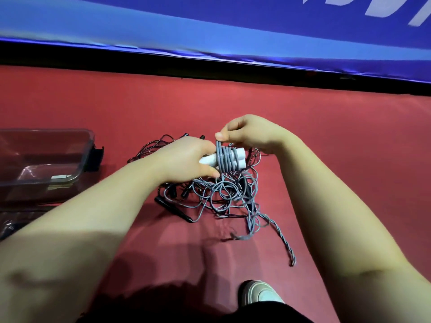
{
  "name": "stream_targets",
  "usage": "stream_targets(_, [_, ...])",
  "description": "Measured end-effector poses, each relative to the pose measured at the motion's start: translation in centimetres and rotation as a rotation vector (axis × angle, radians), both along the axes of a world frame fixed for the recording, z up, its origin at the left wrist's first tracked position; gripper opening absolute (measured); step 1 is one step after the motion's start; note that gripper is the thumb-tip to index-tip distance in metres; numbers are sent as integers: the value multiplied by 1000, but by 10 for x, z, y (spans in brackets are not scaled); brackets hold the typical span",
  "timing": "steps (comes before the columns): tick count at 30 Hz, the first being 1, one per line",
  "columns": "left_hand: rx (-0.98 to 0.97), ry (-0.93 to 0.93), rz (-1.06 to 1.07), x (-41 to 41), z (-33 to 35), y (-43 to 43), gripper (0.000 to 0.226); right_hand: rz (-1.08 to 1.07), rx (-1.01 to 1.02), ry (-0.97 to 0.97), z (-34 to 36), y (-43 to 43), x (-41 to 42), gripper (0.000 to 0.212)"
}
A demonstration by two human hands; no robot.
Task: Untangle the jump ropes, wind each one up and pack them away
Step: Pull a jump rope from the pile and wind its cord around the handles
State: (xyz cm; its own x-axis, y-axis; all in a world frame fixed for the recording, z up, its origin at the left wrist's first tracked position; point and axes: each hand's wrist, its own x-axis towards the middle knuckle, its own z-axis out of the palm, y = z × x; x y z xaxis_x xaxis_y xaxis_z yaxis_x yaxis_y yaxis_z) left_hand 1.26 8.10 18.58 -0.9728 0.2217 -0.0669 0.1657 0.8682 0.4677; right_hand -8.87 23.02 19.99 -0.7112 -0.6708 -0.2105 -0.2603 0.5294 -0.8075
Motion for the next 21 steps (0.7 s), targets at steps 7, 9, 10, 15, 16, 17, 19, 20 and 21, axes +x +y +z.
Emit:
stream_targets(7, [222,31,192,0,-1,-3,52,-65,-147,-341,-58,1,5,22])
stream_targets(9, [249,32,222,0,-2,-5,49,-83,-186,-369,-69,-4,9,25])
stream_targets(10, [304,29,238,0,-2,-6,39,-85,-206,-380,-72,-6,12,27])
stream_targets(15, [767,-39,482,-3,-1,-22,13,-109,-314,-279,-90,-1,21,29])
stream_targets(16, [840,-50,529,-4,-1,-26,13,-106,-337,-284,-96,3,22,29])
stream_targets(17, [901,-55,571,-4,-2,-31,12,-88,-343,-315,-102,7,24,29])
stream_targets(19, [982,-58,639,-4,-4,-39,8,-49,-320,-417,-115,17,25,31])
stream_targets(20, [1000,-63,659,-3,-5,-42,7,-50,-295,-462,-119,22,23,30])
stream_targets(21, [1005,-74,670,-3,-8,-44,7,-59,-259,-491,-122,27,21,29])
